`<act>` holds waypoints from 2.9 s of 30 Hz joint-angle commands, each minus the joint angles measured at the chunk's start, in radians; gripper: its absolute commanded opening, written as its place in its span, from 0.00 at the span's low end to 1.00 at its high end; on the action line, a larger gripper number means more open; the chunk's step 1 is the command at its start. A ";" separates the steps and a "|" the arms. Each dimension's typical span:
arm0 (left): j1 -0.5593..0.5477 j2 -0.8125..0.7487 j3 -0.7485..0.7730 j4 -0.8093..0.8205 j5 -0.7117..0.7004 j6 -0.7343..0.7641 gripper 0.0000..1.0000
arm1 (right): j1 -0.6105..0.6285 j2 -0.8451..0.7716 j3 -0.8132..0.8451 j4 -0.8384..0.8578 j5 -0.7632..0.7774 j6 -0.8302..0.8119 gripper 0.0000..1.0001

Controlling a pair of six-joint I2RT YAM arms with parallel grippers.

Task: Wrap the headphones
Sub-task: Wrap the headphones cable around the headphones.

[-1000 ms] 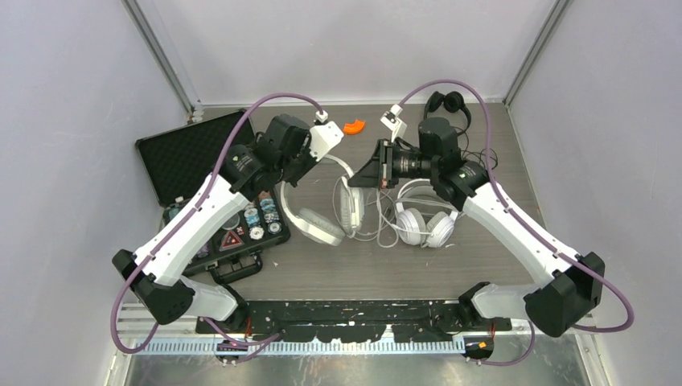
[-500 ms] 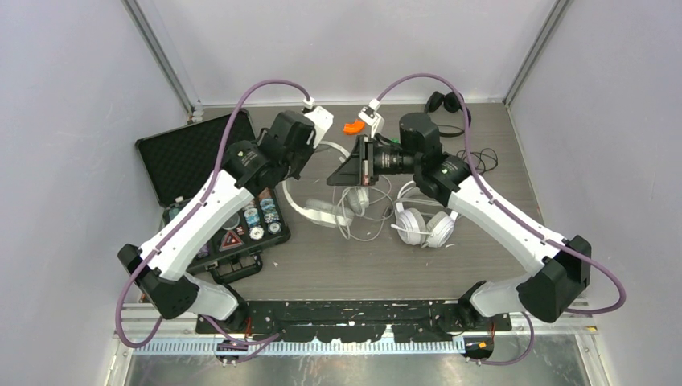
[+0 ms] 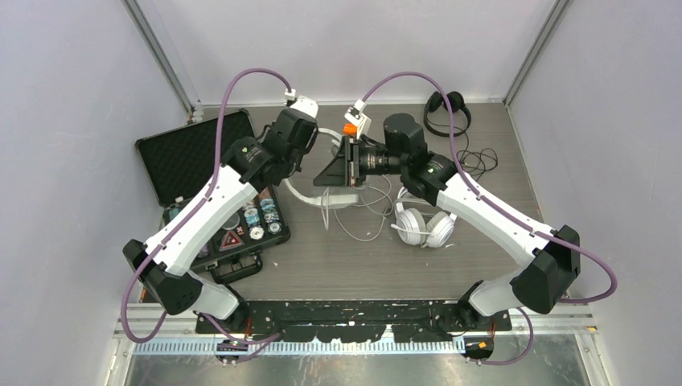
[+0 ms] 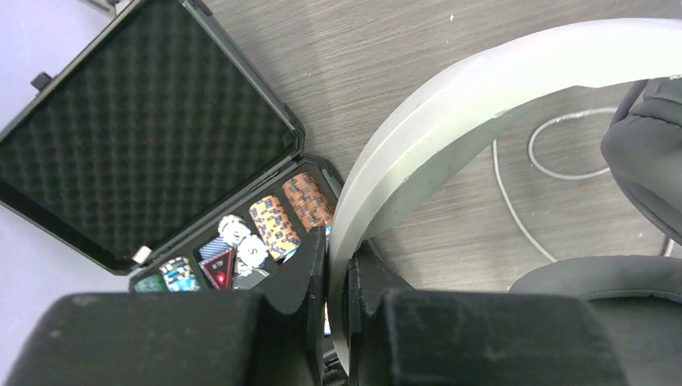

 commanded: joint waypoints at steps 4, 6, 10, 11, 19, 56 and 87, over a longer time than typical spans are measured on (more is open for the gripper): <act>0.105 -0.047 0.067 0.111 0.017 -0.213 0.00 | 0.035 -0.013 0.043 0.002 0.076 -0.098 0.27; 0.134 -0.052 0.068 0.129 0.055 -0.244 0.00 | 0.041 -0.013 0.039 0.002 0.076 -0.111 0.29; 0.166 -0.064 0.068 0.176 0.097 -0.278 0.00 | 0.051 -0.013 0.027 0.002 0.090 -0.138 0.32; 0.174 -0.065 0.070 0.182 0.103 -0.286 0.00 | 0.054 -0.012 0.025 0.002 0.095 -0.143 0.32; 0.246 -0.091 0.035 0.263 0.165 -0.366 0.00 | 0.086 -0.002 0.003 0.003 0.143 -0.180 0.14; 0.553 -0.093 0.113 0.455 0.588 -0.688 0.00 | 0.147 -0.178 -0.485 0.153 0.458 -0.161 0.00; 0.582 -0.086 0.058 0.206 1.422 -0.362 0.00 | -0.172 -0.117 -0.466 0.379 0.405 -0.100 0.00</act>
